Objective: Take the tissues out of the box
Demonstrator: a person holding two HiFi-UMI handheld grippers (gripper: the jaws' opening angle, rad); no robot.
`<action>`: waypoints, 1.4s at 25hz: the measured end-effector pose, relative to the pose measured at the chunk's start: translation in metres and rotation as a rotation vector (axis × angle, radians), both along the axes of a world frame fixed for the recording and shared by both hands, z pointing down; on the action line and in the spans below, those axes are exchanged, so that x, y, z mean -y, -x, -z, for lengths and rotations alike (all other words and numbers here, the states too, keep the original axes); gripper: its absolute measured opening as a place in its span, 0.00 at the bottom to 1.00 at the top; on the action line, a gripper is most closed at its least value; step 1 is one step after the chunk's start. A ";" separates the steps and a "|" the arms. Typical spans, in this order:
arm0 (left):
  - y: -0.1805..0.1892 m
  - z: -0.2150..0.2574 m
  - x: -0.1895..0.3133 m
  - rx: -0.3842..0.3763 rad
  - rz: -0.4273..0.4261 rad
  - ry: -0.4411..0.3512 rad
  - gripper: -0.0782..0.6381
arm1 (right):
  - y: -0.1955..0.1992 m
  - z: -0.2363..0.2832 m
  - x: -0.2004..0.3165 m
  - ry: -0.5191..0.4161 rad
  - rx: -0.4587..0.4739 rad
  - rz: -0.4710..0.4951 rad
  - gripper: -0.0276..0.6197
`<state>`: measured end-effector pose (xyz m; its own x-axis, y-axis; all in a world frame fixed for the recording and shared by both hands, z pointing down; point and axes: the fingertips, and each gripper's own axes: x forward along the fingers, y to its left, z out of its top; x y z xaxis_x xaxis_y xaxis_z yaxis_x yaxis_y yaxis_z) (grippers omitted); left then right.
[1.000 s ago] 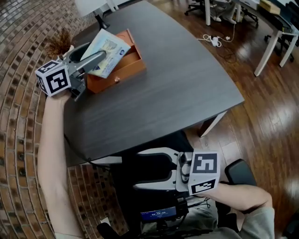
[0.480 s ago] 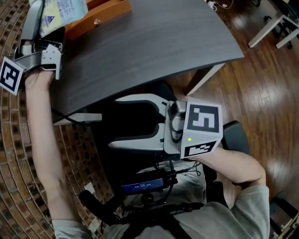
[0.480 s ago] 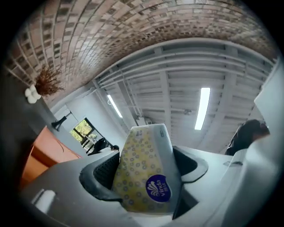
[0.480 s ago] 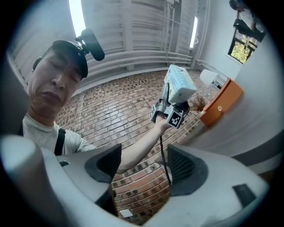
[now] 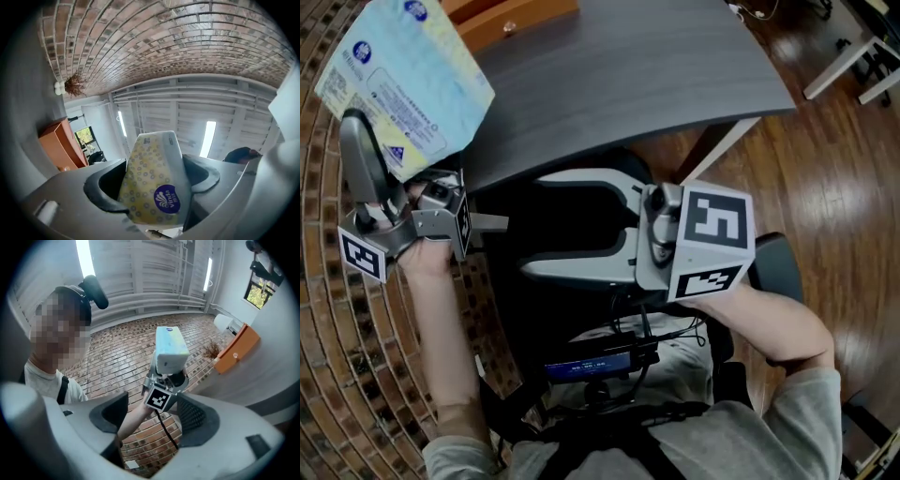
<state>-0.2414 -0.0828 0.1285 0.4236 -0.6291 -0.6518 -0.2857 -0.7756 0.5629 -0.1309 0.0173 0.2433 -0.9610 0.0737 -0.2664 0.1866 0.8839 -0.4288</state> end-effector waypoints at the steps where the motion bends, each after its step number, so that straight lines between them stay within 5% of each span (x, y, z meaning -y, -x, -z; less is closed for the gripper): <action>1: 0.000 -0.002 -0.008 -0.015 0.003 -0.011 0.63 | 0.000 0.000 0.000 -0.003 -0.001 0.001 0.54; 12: 0.000 -0.043 -0.065 -0.108 0.010 -0.042 0.63 | 0.001 -0.007 -0.009 -0.015 -0.010 0.033 0.54; 25: 0.014 -0.084 -0.074 -0.200 -0.017 -0.053 0.63 | -0.005 -0.016 -0.003 -0.065 -0.029 0.037 0.54; 35: -0.006 -0.074 -0.076 -0.120 -0.057 -0.094 0.63 | -0.016 -0.012 -0.001 -0.148 -0.068 0.033 0.54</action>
<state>-0.2353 -0.0072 0.2029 0.3724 -0.5399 -0.7549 -0.1749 -0.8396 0.5142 -0.1144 0.0187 0.2548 -0.9729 0.1389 -0.1847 0.1914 0.9322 -0.3073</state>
